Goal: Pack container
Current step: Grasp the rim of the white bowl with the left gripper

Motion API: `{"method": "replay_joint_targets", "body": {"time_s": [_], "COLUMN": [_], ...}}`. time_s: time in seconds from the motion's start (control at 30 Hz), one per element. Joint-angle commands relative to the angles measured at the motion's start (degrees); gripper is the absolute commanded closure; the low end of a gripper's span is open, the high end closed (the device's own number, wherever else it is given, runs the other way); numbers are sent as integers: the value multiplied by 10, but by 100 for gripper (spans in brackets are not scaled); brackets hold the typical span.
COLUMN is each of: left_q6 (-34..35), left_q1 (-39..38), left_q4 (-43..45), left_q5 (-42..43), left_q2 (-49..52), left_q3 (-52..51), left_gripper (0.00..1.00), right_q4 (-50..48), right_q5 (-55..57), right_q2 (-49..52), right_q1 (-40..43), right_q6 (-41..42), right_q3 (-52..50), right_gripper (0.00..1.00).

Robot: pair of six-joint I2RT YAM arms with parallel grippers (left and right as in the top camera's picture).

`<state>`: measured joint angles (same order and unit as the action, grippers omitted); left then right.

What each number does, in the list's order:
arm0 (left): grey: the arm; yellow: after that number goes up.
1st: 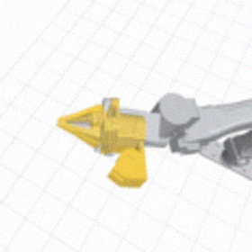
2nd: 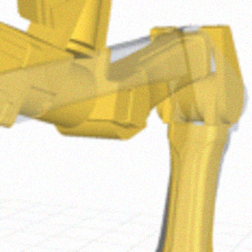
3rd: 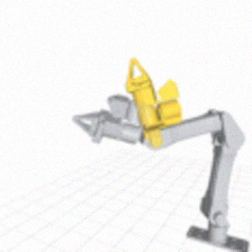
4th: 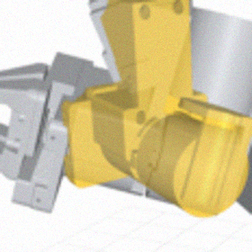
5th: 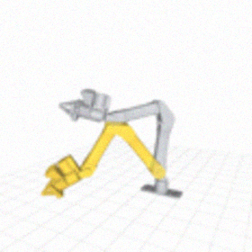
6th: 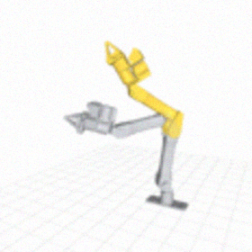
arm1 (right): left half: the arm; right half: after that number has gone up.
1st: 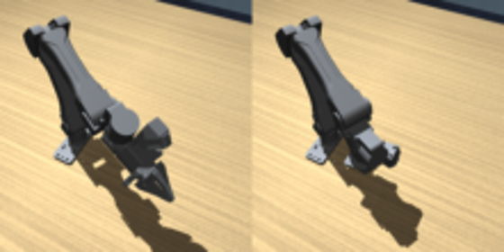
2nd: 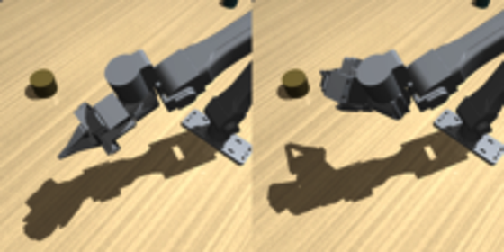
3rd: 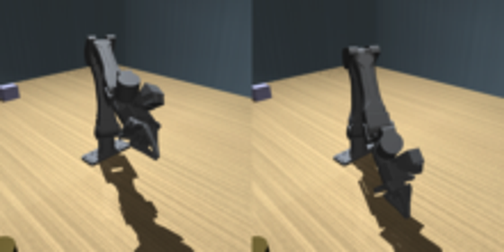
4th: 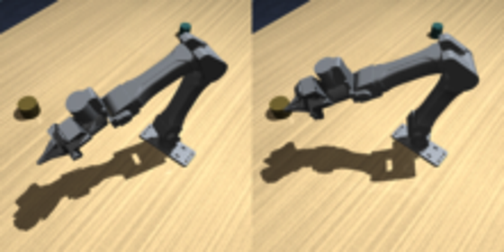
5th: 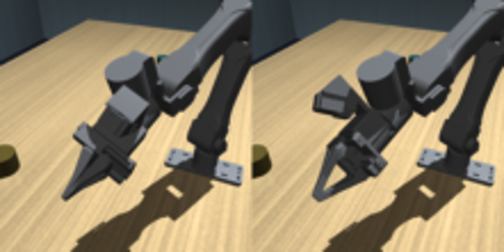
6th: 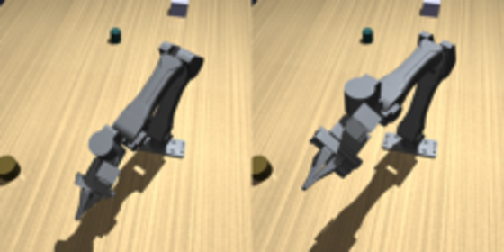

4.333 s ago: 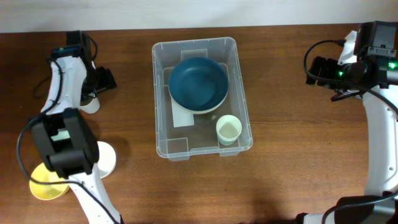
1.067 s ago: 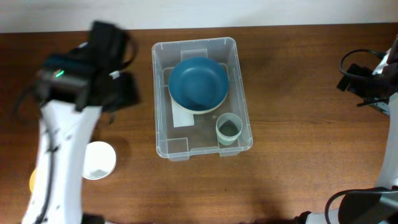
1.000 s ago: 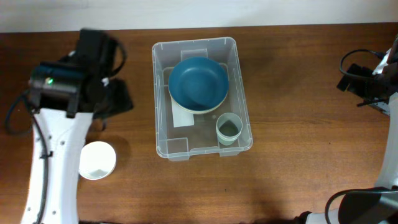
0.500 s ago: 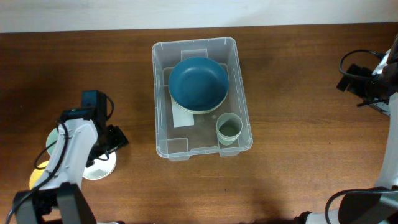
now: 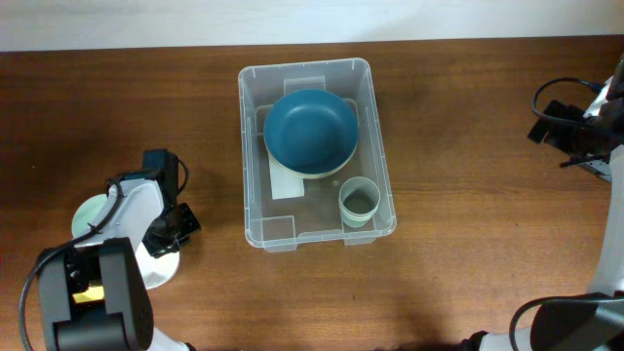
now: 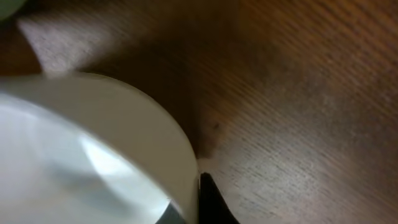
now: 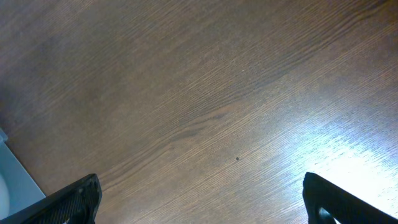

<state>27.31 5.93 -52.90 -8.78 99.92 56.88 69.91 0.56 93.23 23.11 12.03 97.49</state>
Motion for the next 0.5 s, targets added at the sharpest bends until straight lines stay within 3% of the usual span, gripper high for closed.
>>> {"method": "replay_joint_targets", "body": {"time_s": [0.0, 0.3, 0.47], "left_q6": [0, 1, 20], "left_q1": [1, -98, -238], "left_q4": [-27, -142, -92], "left_q5": [-1, 5, 4], "left_q2": [-6, -164, -252], "left_q3": [33, 207, 273], "left_gripper": [99, 99, 99], "right_q4": [1, 1, 2], "right_q5": [-1, -1, -1], "right_q2": [2, 2, 2], "right_q1": [2, 2, 2], "right_q6": [5, 5, 5], "right_q3": [-2, -2, -2], "right_gripper": [1, 1, 1]}}
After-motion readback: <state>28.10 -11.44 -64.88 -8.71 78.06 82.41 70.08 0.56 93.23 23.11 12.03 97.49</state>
